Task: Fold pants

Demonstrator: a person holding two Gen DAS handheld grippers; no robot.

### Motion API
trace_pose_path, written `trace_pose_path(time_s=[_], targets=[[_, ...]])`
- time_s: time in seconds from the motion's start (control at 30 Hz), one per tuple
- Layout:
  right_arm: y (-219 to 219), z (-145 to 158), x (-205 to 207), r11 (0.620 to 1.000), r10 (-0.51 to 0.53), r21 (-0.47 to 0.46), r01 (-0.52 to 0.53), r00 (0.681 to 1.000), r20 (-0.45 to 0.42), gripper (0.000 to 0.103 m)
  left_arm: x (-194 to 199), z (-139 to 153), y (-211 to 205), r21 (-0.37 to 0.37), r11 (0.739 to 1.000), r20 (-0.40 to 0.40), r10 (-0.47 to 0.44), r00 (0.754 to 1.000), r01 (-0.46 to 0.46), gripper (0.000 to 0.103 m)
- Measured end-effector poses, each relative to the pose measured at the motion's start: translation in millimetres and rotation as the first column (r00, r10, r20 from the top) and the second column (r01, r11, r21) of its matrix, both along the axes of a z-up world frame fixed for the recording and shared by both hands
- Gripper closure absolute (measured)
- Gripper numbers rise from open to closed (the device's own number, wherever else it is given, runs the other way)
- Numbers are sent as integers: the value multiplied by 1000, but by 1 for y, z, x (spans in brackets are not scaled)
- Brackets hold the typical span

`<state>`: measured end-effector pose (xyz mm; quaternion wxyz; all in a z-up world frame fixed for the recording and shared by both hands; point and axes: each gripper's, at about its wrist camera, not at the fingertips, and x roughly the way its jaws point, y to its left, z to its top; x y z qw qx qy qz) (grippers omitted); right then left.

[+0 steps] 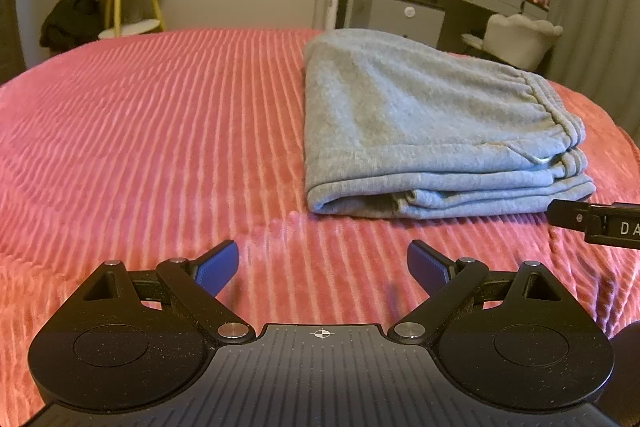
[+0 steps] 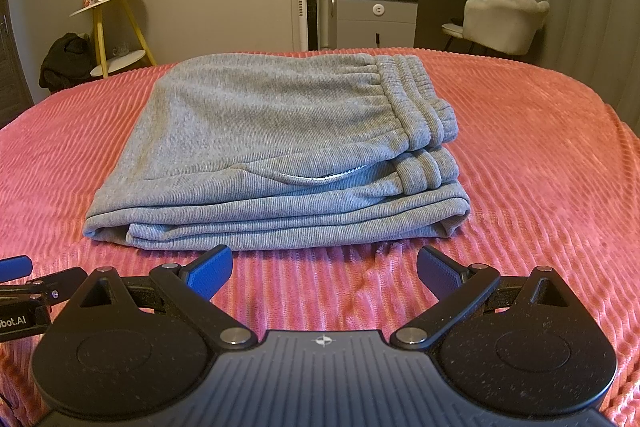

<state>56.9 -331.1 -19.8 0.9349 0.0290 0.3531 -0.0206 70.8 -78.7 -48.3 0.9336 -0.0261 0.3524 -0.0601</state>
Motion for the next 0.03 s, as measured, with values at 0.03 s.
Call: trace_pose_path(time_s=[0.03], targets=[[0,0,0,1000,0,0,0,1000,1,4,0,0,0,0,1000,-2,1,1000,-1,8]])
